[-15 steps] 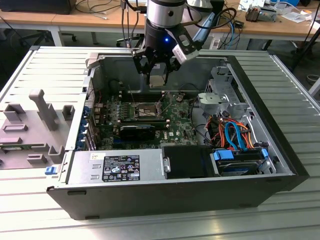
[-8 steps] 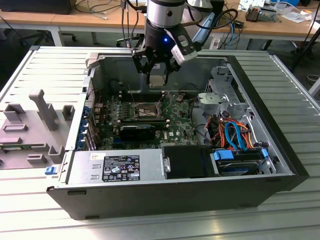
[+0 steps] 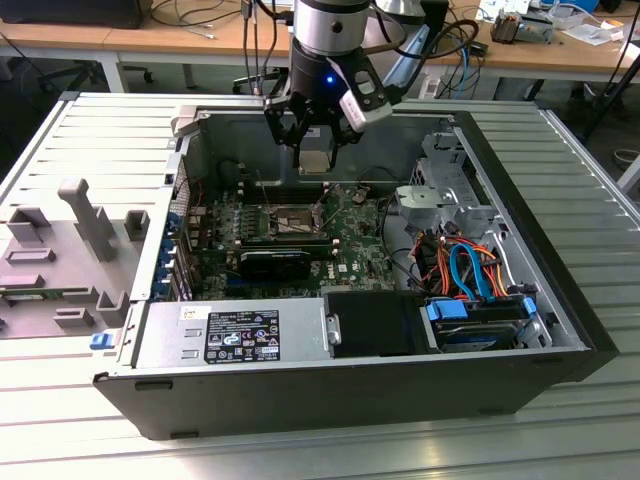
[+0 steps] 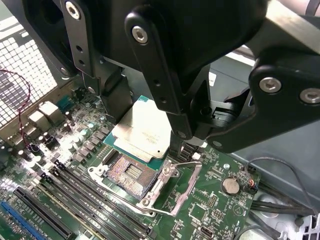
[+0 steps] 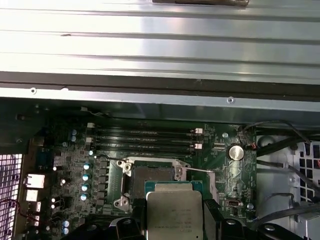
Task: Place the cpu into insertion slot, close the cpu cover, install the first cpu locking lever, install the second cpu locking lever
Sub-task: 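Place the cpu into insertion slot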
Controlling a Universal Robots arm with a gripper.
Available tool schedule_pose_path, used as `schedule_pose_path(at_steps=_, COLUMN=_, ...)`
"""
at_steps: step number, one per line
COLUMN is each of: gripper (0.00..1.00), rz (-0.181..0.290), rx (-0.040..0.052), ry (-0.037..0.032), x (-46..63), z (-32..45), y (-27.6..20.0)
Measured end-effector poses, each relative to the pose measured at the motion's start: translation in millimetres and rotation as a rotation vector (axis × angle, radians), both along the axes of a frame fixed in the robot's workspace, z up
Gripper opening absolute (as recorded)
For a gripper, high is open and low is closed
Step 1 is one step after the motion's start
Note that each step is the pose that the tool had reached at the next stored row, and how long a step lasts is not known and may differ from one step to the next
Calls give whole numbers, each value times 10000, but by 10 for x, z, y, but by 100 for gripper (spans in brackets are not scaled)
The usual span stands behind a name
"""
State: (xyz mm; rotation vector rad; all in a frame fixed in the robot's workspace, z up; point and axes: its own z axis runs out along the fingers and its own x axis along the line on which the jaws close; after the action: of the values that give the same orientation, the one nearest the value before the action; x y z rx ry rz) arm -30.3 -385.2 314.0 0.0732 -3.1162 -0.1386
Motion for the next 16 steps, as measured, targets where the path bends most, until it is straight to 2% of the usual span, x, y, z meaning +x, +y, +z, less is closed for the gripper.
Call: schedule_pose_path(at_steps=16, gripper=55, rz=-489, rx=0, ry=0, x=0, z=0, y=0)
